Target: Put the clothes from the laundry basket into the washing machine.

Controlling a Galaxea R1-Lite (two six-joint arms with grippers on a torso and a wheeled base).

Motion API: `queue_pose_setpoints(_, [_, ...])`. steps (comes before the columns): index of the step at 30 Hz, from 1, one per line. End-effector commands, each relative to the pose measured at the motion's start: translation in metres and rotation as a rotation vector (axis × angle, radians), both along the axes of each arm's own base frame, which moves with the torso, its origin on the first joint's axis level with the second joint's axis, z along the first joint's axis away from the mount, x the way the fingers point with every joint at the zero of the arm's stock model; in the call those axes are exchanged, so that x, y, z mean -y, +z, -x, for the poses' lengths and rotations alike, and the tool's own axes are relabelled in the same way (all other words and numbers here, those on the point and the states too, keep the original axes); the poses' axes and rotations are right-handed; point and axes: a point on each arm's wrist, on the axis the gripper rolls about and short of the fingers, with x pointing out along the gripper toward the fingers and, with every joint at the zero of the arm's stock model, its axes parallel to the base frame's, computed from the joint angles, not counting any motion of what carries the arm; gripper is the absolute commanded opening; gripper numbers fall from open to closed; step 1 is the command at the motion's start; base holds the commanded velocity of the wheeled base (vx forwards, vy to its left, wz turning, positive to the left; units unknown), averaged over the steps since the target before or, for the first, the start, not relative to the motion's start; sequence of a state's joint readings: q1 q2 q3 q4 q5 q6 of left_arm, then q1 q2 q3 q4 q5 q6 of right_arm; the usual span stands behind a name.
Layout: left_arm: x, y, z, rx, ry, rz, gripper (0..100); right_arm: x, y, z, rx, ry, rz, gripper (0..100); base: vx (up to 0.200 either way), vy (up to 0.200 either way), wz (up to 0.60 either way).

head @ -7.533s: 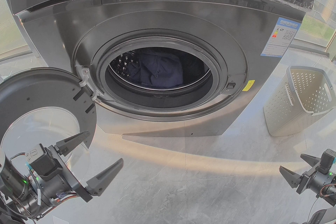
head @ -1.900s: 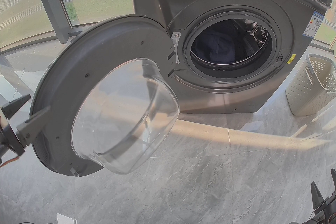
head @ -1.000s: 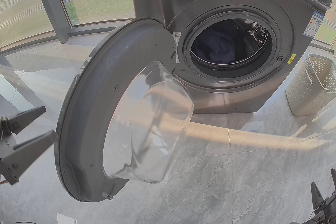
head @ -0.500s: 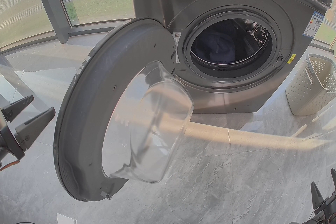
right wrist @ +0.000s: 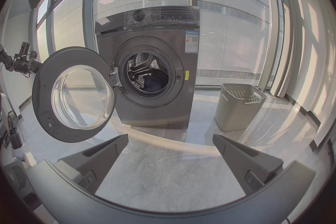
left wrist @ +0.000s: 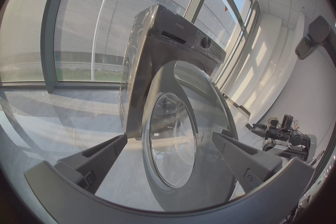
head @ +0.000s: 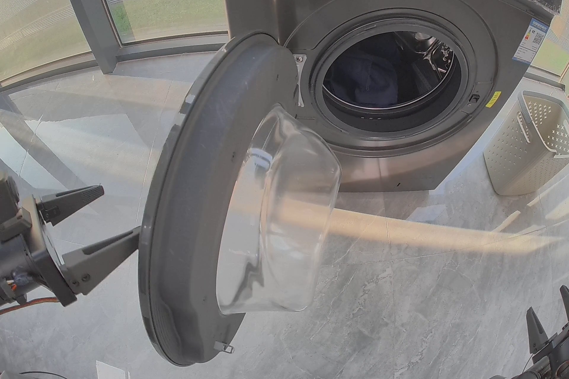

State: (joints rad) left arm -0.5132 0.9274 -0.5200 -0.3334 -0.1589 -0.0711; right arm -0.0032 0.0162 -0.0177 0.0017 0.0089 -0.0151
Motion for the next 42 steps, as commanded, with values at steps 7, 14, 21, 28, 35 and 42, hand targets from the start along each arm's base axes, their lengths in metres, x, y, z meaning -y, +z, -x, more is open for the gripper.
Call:
queue_pose_setpoints(7, [0.039,-0.006,-0.042,-0.033,-0.075,-0.007,100,0.000,-0.005,0.000,-0.006,0.000,0.000,100,0.000,0.000,0.00])
queue_pose_setpoints(14, [0.065,-0.002,-0.052,-0.020,-0.146,0.036,100,0.000,-0.005,0.000,-0.006,0.000,0.000,100,0.000,0.000,0.00])
queue_pose_setpoints(21, [0.087,0.004,-0.066,-0.019,-0.185,0.042,100,0.000,-0.005,0.000,-0.006,0.000,0.000,100,0.000,0.000,0.00])
queue_pose_setpoints(28, [0.103,0.007,-0.084,-0.009,-0.187,0.055,100,0.000,-0.005,0.000,-0.006,0.000,0.000,100,0.000,0.000,0.00])
queue_pose_setpoints(35, [0.128,0.008,-0.108,-0.008,-0.202,0.079,100,0.000,-0.005,0.000,-0.006,0.000,0.000,100,0.000,0.000,0.00])
queue_pose_setpoints(42, [0.151,0.008,-0.132,0.000,-0.207,0.085,100,0.000,-0.005,0.000,-0.006,0.000,0.000,100,0.000,0.000,0.00])
